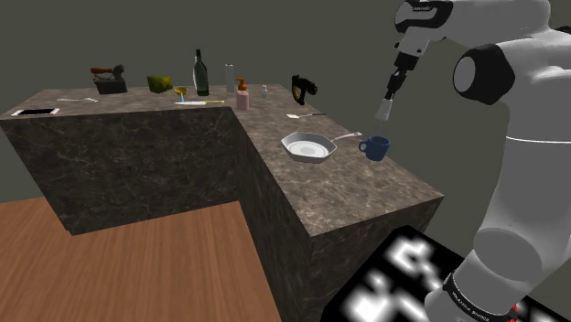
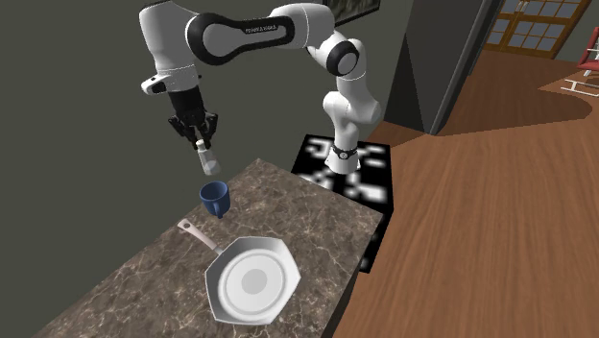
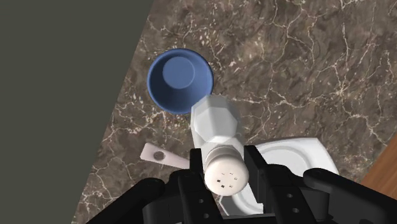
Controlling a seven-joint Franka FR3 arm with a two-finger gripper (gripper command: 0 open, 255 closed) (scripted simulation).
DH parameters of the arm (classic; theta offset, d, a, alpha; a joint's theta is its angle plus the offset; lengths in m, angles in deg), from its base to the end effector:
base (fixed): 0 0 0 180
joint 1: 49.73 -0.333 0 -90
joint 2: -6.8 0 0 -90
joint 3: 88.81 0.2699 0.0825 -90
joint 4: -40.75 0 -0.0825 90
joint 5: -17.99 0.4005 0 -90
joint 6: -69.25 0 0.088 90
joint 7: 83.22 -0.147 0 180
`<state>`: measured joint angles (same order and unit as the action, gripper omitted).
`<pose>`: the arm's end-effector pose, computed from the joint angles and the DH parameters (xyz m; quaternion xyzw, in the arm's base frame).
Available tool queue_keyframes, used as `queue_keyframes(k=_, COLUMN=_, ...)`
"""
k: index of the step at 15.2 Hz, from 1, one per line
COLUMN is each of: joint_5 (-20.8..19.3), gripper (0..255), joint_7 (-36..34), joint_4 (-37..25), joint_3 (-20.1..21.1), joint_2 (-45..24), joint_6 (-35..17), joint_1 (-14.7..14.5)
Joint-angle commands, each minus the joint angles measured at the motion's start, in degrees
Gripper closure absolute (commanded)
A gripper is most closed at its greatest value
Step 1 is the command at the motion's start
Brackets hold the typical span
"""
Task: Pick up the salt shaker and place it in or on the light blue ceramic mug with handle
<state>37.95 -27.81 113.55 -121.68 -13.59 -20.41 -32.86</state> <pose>0.4936 -0.4259 0.4960 -0.9948 -0.0637 -0.0595 0.0521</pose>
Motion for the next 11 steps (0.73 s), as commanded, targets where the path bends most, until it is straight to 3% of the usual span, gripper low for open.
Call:
queue_keyframes(k=1, joint_5=1.2, gripper=255, joint_7=0.8, joint_4=-2.9, joint_3=0.1, joint_2=-2.3, joint_6=1.0, joint_1=1.5)
queue_keyframes(k=11, joint_5=0.5, gripper=255, joint_7=2.1, joint_4=7.2, joint_3=0.2, joint_2=-0.7, joint_6=-7.5, joint_1=-0.5)
